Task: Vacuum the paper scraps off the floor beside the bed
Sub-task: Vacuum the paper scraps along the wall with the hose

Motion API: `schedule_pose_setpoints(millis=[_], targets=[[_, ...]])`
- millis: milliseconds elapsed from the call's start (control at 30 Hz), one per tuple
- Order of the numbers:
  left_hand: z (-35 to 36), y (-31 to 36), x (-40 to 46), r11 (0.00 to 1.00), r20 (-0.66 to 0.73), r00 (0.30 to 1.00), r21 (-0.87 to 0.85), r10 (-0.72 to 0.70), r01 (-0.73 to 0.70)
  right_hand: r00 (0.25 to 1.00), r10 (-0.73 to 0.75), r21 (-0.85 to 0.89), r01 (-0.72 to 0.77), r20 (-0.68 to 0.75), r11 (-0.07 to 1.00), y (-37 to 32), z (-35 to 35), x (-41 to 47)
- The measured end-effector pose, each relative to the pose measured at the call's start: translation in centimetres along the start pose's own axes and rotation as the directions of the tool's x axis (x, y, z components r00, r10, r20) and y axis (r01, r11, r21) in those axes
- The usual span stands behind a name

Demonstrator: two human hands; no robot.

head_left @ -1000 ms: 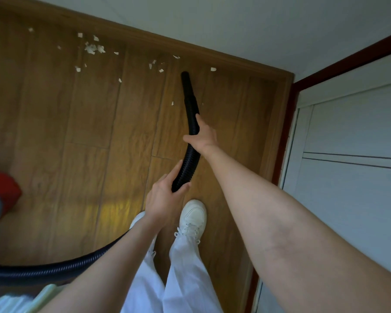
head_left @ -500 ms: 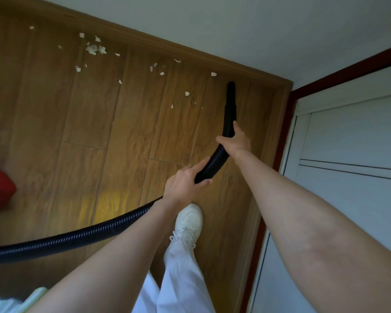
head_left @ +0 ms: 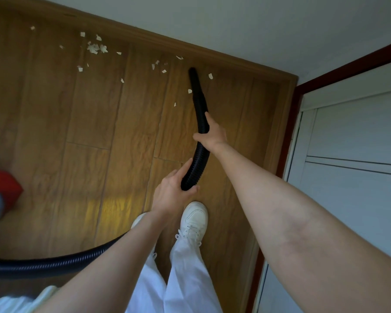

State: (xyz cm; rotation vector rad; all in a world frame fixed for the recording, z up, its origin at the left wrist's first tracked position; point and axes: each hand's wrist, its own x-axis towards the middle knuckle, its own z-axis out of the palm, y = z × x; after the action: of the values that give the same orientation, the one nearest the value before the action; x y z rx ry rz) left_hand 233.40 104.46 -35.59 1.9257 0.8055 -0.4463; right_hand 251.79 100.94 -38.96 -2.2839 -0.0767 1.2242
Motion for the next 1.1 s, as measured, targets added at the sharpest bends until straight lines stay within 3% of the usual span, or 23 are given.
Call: schedule_pose_setpoints(millis=[433,600,900,1100], targets=[[2.5,0.9,0.4,0.967,0.107,0.988,0.22,0.108,-0.129,0.979,0.171,0.078,-0.163,-0.111,0.984,4.9,-3.3,-1.8],[1.4,-0.2,-0.8,0.982,0.101,0.993,0.174,0.063,-0.08,0.986,0.166,0.11,-0.165,-0.006,0.98,3.9,-1.2,-1.8],[-1.1,-3.2,-6.5,0.994,-0.032,0.996,-0.073,-0.086,0.084,0.99,0.033,-0.04,-0.028,0.134,0.999,0.1,5.8,-3.8],[-1.3,-3.3,-9.1,0.99,0.039,0.995,-0.107,-0.093,0.097,0.993,0.095,-0.012,-0.094,0.071,0.996,1.9,6.6,-6.7]])
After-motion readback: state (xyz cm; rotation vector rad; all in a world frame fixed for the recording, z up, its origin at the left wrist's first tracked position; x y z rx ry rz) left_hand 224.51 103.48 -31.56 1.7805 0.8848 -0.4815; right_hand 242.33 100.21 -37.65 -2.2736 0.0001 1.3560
